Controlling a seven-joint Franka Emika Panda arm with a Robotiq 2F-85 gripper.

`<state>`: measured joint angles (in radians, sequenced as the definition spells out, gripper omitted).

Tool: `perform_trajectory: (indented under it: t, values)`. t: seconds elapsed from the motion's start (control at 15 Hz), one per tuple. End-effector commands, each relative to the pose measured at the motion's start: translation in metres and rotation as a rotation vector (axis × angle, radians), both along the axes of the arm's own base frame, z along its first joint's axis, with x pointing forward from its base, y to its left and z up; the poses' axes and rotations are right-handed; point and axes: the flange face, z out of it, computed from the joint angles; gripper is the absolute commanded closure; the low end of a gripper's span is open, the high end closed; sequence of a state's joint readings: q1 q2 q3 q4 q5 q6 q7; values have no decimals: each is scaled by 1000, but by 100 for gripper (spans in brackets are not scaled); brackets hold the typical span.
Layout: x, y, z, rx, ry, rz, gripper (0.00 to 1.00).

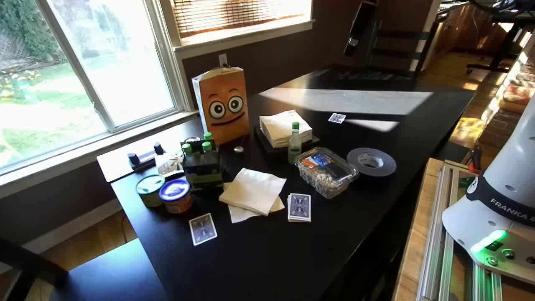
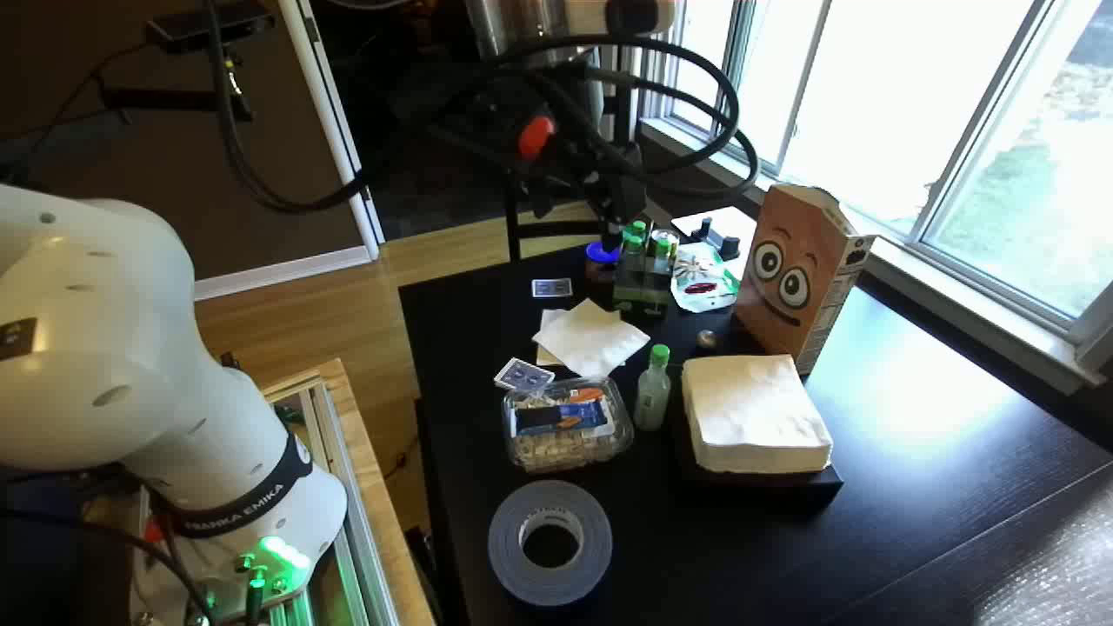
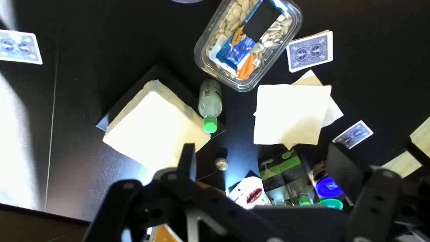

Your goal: Move the box of bottles to the right then remove the can from the box.

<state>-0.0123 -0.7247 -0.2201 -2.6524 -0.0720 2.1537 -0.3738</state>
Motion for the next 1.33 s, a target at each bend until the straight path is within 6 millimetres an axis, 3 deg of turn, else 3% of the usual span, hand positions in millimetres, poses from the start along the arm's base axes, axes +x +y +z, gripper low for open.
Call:
perform_trajectory:
  t: [0.0, 0.47, 0.6, 0.73, 1.07, 1.27]
  values:
    - [0, 0, 1, 0, 1, 0, 0]
    - [0, 0, 1, 0, 1, 0, 0]
    - [9, 16, -5, 2, 4, 35, 0]
    - [24, 46, -19, 1, 25, 107, 0]
    - [64, 146, -65, -59, 117, 357, 0]
    - [95, 203, -75, -80, 30, 342, 0]
